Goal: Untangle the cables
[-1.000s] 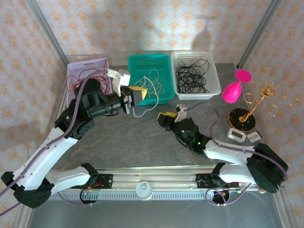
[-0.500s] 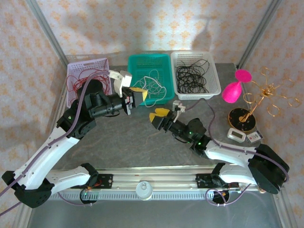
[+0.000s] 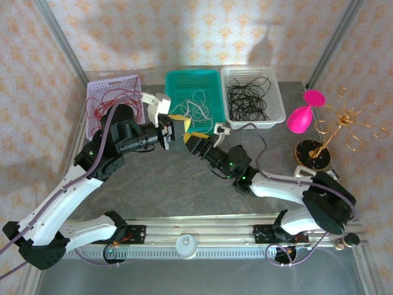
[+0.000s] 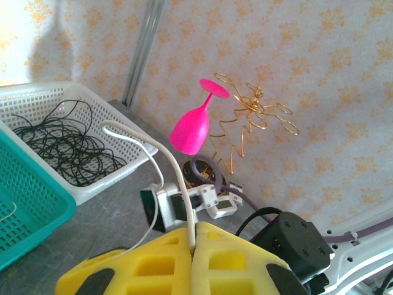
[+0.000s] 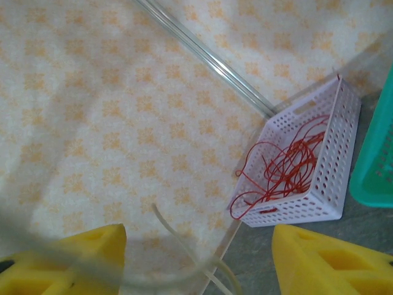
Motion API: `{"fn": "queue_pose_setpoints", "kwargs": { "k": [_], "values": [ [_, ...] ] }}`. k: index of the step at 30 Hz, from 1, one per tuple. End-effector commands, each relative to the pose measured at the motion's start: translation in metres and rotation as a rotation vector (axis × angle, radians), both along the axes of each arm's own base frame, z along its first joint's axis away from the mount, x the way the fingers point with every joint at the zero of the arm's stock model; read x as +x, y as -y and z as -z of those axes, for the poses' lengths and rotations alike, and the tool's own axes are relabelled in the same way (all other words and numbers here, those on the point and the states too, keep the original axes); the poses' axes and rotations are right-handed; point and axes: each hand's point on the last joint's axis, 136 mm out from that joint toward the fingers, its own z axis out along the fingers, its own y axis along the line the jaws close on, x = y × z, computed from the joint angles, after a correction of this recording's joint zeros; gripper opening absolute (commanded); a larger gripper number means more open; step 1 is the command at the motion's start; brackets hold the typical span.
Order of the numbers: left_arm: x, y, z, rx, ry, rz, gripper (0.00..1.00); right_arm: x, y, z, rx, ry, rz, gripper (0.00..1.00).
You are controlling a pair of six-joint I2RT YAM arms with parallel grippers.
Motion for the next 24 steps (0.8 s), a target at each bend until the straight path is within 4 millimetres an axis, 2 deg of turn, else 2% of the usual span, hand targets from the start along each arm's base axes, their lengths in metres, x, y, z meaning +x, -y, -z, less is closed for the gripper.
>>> {"fn": "queue_pose_setpoints", "kwargs": {
  "k": [1, 5, 7, 13, 19, 24],
  "values": [
    [-0.002, -0.002, -0.010, -0.028, 0.043, -0.006, 0.00, 0.014, -0.003, 0.007, 0.050, -0.125, 0.056, 0.61],
    [-0.001, -0.003, -0.011, -0.029, 0.048, -0.015, 0.00, 0.028, 0.001, 0.039, 0.065, -0.279, 0.135, 0.53],
    [-0.002, -0.004, -0.014, -0.029, 0.055, -0.018, 0.00, 0.031, 0.002, 0.050, 0.084, -0.318, 0.148, 0.46],
    [-0.002, -0.006, -0.016, -0.029, 0.062, -0.022, 0.00, 0.031, 0.004, 0.058, 0.092, -0.327, 0.168, 0.34],
    [-0.001, -0.005, -0.016, -0.030, 0.063, -0.023, 0.00, 0.030, 0.011, 0.060, 0.065, -0.308, 0.195, 0.14],
    [0.004, -0.008, -0.022, -0.027, 0.077, -0.055, 0.00, 0.027, 0.015, 0.073, -0.035, -0.278, 0.211, 0.00]
  ]
}}
